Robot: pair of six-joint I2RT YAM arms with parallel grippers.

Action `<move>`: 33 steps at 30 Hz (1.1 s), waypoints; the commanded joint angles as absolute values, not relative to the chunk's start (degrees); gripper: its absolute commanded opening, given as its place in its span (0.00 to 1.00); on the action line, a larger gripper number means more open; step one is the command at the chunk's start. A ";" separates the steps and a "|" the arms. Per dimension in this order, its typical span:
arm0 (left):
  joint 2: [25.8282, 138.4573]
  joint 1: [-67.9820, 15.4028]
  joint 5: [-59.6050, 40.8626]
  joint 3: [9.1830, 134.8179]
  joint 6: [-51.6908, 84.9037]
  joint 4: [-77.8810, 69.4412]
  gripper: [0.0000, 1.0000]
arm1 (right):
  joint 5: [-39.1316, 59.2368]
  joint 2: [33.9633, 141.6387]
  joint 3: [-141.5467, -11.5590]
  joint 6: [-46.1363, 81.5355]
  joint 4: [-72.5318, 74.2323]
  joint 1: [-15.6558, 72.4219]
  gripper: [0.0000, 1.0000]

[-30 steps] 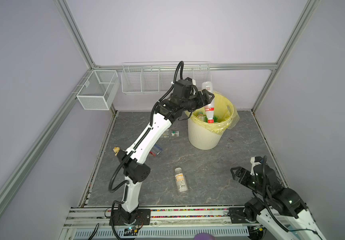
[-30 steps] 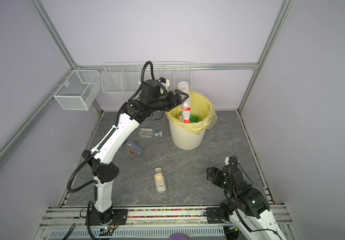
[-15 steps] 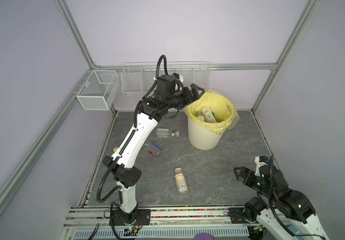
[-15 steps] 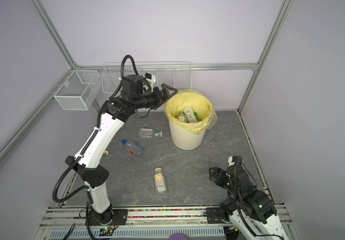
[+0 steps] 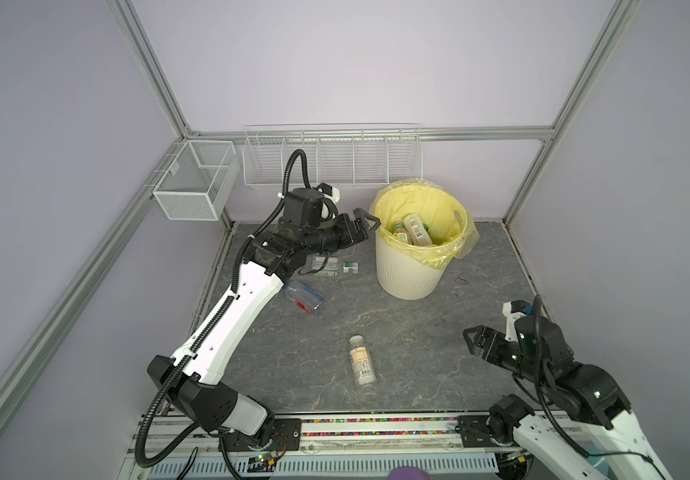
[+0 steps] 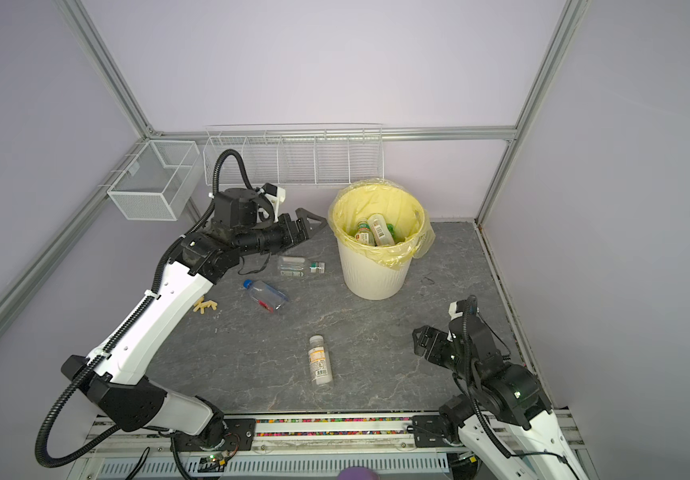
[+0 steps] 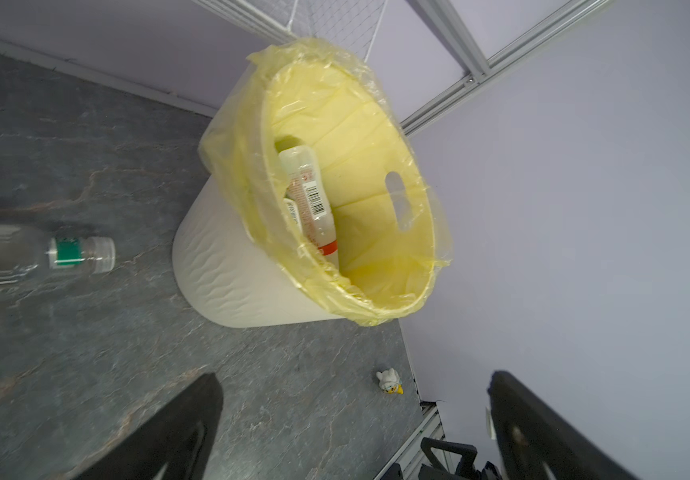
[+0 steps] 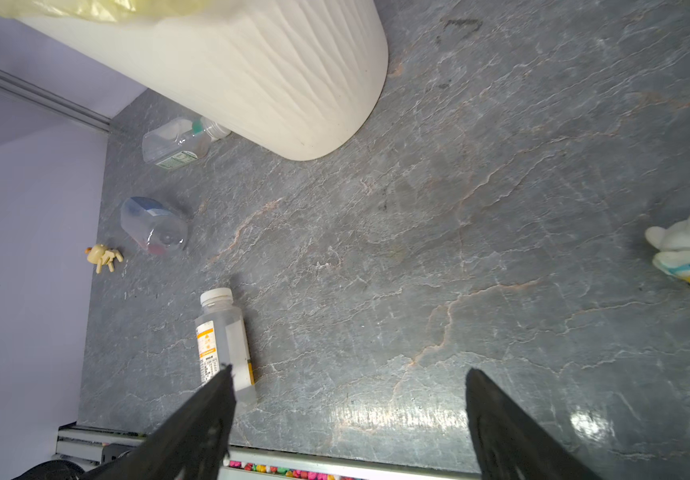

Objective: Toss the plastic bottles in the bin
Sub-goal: 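Withdraw the empty left gripper while the right gripper reaches toward the tea bottle, then lower the right gripper onto the orange-labelled tea bottle and close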

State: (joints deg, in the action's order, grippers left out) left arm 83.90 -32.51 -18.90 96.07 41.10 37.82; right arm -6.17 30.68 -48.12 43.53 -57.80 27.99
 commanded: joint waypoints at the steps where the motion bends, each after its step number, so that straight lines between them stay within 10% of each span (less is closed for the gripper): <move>1: 79.05 -30.69 -19.12 92.26 39.29 38.06 1.00 | -2.85 33.35 -48.06 42.09 -56.00 29.03 0.88; 33: 56.95 -27.58 -2.77 58.45 35.22 44.21 1.00 | -20.13 64.24 -55.28 53.87 -39.39 58.92 0.88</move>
